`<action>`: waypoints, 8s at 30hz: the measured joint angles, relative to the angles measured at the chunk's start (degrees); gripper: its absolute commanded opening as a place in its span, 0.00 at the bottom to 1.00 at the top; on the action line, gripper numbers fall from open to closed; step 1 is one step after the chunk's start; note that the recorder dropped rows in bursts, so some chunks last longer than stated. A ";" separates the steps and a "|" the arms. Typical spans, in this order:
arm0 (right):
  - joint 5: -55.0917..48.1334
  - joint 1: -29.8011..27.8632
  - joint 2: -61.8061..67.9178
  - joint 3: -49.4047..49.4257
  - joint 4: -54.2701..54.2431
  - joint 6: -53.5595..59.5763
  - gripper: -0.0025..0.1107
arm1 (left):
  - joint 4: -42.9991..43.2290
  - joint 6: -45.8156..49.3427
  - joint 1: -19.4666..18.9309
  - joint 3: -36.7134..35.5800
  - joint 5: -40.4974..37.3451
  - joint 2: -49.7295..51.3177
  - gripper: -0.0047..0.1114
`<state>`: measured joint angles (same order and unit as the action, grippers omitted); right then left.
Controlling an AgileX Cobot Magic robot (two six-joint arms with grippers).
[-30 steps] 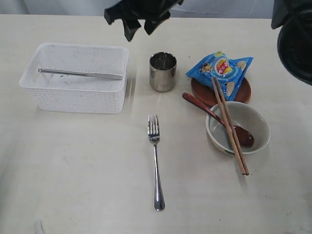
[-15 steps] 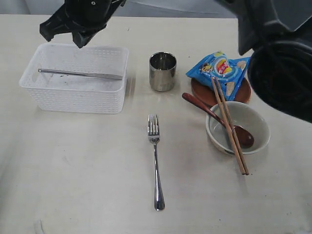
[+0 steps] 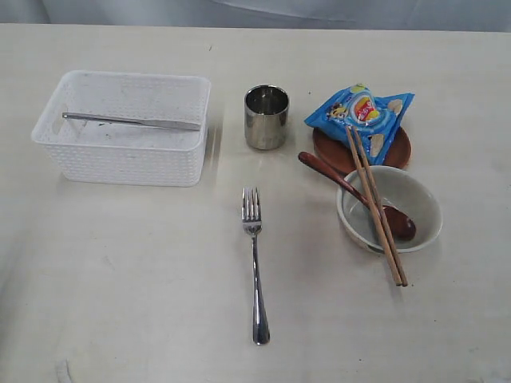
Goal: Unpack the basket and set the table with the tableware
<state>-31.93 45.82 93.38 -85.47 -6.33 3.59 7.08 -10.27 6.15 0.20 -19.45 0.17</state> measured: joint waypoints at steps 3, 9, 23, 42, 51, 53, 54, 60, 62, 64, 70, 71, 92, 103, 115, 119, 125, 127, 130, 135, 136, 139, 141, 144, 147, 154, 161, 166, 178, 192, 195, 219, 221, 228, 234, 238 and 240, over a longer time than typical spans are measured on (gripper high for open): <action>10.64 0.00 -12.43 14.05 1.15 -0.60 0.02 | 0.00 0.00 0.00 0.00 0.00 0.00 0.04; 25.88 0.00 -34.54 32.16 2.43 -0.60 0.02 | 0.00 0.00 0.00 0.00 0.00 0.00 0.04; 28.43 0.00 -61.56 40.65 2.82 -0.60 0.02 | 0.00 0.00 0.00 0.00 0.00 0.00 0.04; 28.43 -1.00 -79.03 40.65 2.82 -0.25 0.02 | 0.00 0.00 0.00 0.00 0.00 0.00 0.04; 28.43 -27.35 -85.15 40.65 2.94 4.06 0.02 | 0.00 0.00 0.00 0.00 -0.10 0.00 0.04; 28.43 -31.63 -85.18 40.65 2.94 4.06 0.02 | 0.00 0.00 0.00 0.00 -0.09 0.00 0.04; 28.43 -32.90 -85.18 40.69 2.94 4.06 0.02 | 0.00 0.00 0.00 0.00 -0.09 0.00 0.04; 28.65 -36.45 -90.00 49.04 2.94 6.71 0.02 | 0.00 0.00 0.00 0.00 -0.09 0.00 0.04; 28.77 -37.78 -92.48 53.37 2.94 8.78 0.02 | 0.00 0.00 0.00 0.00 -0.09 0.00 0.04; 28.89 -38.97 -93.15 56.93 2.94 9.99 0.02 | 0.00 0.00 0.00 0.00 -0.21 0.00 0.04; 30.58 -40.71 -93.15 68.70 3.79 10.74 0.02 | 0.00 0.00 0.00 0.00 -0.21 0.00 0.04; 31.17 -40.71 -93.15 70.98 3.79 10.88 0.02 | 0.00 0.00 0.00 0.00 -0.21 0.00 0.04; 12.99 -40.71 -93.04 85.31 4.25 9.70 0.02 | 0.00 0.00 0.00 0.00 -0.21 0.00 0.04; 12.85 -40.71 -93.04 85.31 4.25 9.46 0.02 | 0.00 0.00 0.00 0.00 -0.21 0.00 0.04; 12.85 -40.71 -93.04 85.31 4.25 9.46 0.02 | 4.98 0.00 0.00 0.00 -0.21 0.00 0.04; 12.85 -40.71 -93.04 85.31 4.25 8.94 0.02 | 5.90 0.00 0.00 0.00 -0.21 0.00 0.04; 12.85 -40.71 -93.04 85.31 4.25 8.43 0.02 | 11.94 1.69 0.00 0.00 0.08 0.00 0.04; 12.85 -40.71 -93.04 85.31 4.25 8.43 0.02 | 14.64 2.11 0.00 0.00 1.44 0.00 0.04; 12.85 -40.71 -93.04 85.31 4.25 8.43 0.02 | 19.50 3.66 0.00 0.00 3.92 0.00 0.04; 12.85 -40.71 -93.04 85.31 4.25 8.43 0.02 | 24.51 4.90 0.00 0.00 6.57 0.00 0.04; 12.85 -40.71 -93.04 85.31 4.25 8.43 0.02 | 24.64 4.67 0.00 0.00 7.09 0.00 0.04; 12.85 -40.71 -93.04 85.31 4.25 8.43 0.02 | 18.57 -1.55 0.00 0.00 11.68 0.00 0.04; 12.85 -40.71 -93.04 85.31 4.25 8.43 0.02 | 11.81 -8.23 0.00 0.00 15.09 0.00 0.04; 12.85 -40.71 -93.04 85.31 4.25 8.43 0.02 | 3.56 -17.34 0.00 0.00 20.59 0.00 0.04; 12.85 -40.71 -93.04 85.31 4.25 8.43 0.02 | 0.98 -25.00 0.00 0.00 27.81 0.00 0.04; 12.85 -40.71 -93.04 85.31 4.25 8.16 0.02 | 1.22 -36.18 0.00 6.32 25.74 2.64 0.04; 12.85 -40.71 -93.04 85.31 4.25 8.16 0.02 | 3.51 -29.19 0.00 28.82 5.37 25.81 0.04; 12.85 -40.71 -93.04 85.31 4.25 8.16 0.02 | -8.61 -6.44 0.87 46.04 -11.39 45.11 0.04; 12.85 -40.71 -93.04 85.31 4.25 8.16 0.02 | -28.53 23.62 1.81 71.87 -30.72 87.54 0.48; 12.85 -40.71 -93.04 85.31 4.25 8.16 0.02 | -21.03 37.16 4.29 90.03 -39.96 114.02 0.45; 12.85 -40.71 -93.04 85.31 4.25 8.16 0.02 | -20.90 48.23 4.29 90.53 -39.61 115.54 0.45; 12.85 -39.40 -93.04 85.31 4.14 7.57 0.02 | -4.82 73.34 4.42 83.21 -32.64 120.83 0.36; 12.85 -39.40 -93.04 85.31 4.14 7.46 0.02 | -3.97 69.99 4.42 82.57 -29.25 120.83 0.10; 12.85 -39.40 -93.04 85.31 4.14 7.46 0.02 | -3.42 64.17 4.52 82.22 -27.41 119.83 0.04; 12.85 -39.21 -93.04 85.31 4.14 7.46 0.02 | -4.95 62.85 4.52 82.22 -25.58 113.06 0.04; 12.85 -39.21 -93.04 85.31 4.14 7.46 0.02 | -6.02 61.83 4.52 82.22 -25.58 109.78 0.04; 12.85 -39.21 -93.04 85.31 4.14 7.46 0.02 | -6.23 60.93 4.52 82.22 -25.58 108.64 0.04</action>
<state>-19.08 6.61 0.33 -0.16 -2.19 11.06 0.85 50.66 10.67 82.41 -45.04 108.81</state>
